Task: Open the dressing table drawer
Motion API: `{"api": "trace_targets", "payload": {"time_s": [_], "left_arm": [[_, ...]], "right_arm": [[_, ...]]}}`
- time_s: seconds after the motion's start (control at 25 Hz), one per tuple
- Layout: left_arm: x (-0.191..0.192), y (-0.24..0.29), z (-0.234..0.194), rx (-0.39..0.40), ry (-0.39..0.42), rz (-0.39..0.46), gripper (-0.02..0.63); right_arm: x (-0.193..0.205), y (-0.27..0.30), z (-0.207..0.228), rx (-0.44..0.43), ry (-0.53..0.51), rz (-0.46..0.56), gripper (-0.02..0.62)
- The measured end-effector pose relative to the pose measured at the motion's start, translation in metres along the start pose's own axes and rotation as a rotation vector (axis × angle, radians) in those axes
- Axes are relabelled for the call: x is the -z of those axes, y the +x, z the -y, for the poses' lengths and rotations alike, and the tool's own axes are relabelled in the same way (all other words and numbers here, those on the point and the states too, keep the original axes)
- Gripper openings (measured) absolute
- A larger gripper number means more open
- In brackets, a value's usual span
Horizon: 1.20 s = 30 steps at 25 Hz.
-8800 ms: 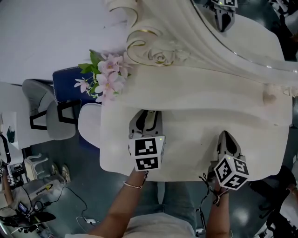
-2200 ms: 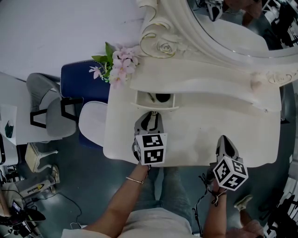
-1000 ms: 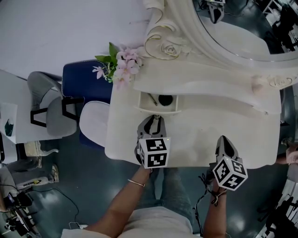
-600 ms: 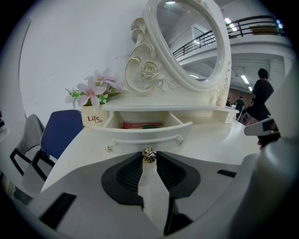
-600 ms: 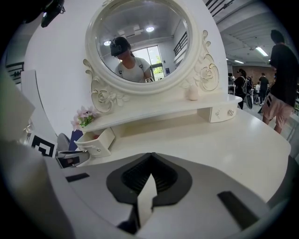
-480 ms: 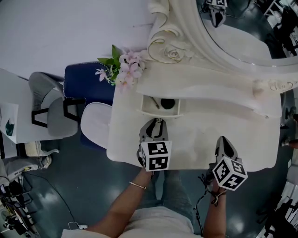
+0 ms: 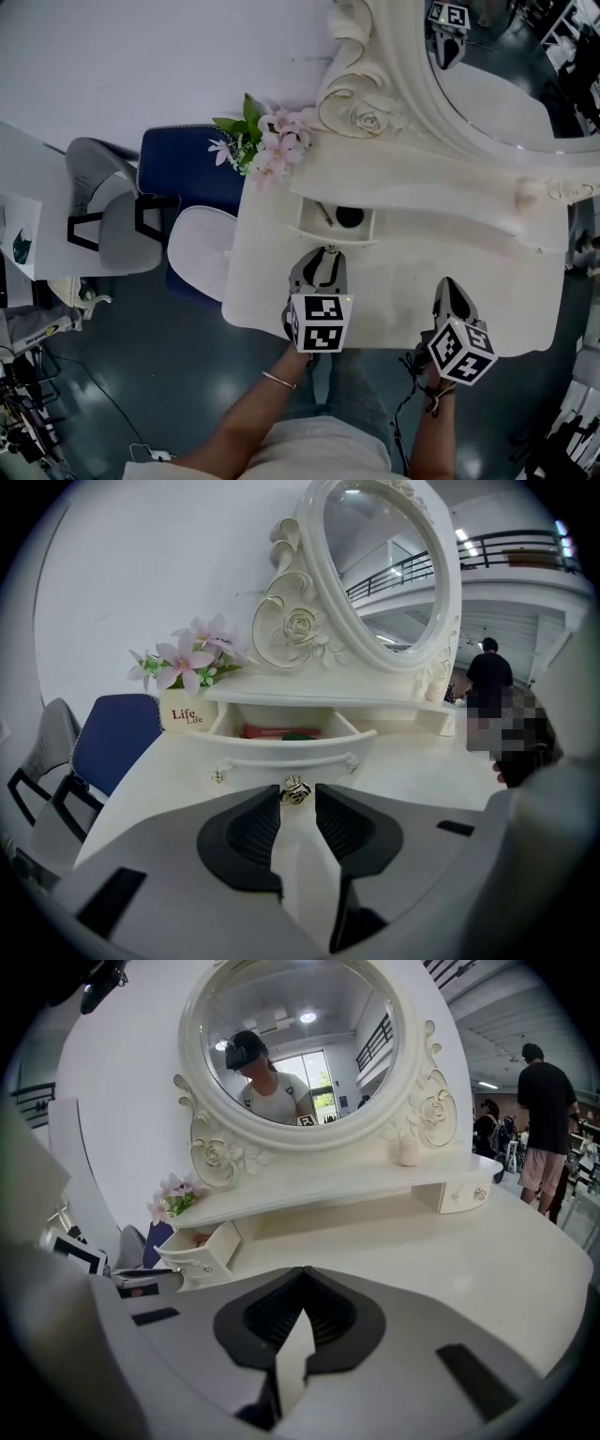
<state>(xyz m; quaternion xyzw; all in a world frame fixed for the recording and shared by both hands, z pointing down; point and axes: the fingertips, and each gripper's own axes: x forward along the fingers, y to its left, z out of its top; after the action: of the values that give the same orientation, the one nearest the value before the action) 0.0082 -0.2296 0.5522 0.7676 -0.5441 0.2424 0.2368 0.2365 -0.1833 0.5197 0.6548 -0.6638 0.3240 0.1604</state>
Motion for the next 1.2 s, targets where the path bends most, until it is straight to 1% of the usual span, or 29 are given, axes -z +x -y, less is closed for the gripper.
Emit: {"api": "trace_targets", "payload": {"time_s": [0.28, 0.64, 0.88, 1.12, 1.2], "left_arm": [[-0.009, -0.021, -0.007, -0.007, 0.007, 0.029, 0.115], [-0.056, -0.055, -0.041, -0.062, 0.011, 0.101, 0.115], [-0.093, -0.084, -0.067, -0.115, 0.007, 0.175, 0.114], [-0.145, -0.116, -0.103, -0.161, -0.030, 0.287, 0.114], [-0.162, -0.130, -0.114, -0.182, -0.036, 0.328, 0.089]], "right_arm": [[-0.016, 0.007, -0.027, -0.048, -0.029, 0.021, 0.006], [-0.051, 0.005, -0.057, -0.096, -0.069, 0.078, 0.006], [-0.099, -0.002, -0.089, -0.150, -0.112, 0.172, 0.006], [-0.161, -0.018, -0.118, -0.197, -0.145, 0.304, 0.006], [-0.182, -0.030, -0.125, -0.208, -0.157, 0.354, 0.006]]}}
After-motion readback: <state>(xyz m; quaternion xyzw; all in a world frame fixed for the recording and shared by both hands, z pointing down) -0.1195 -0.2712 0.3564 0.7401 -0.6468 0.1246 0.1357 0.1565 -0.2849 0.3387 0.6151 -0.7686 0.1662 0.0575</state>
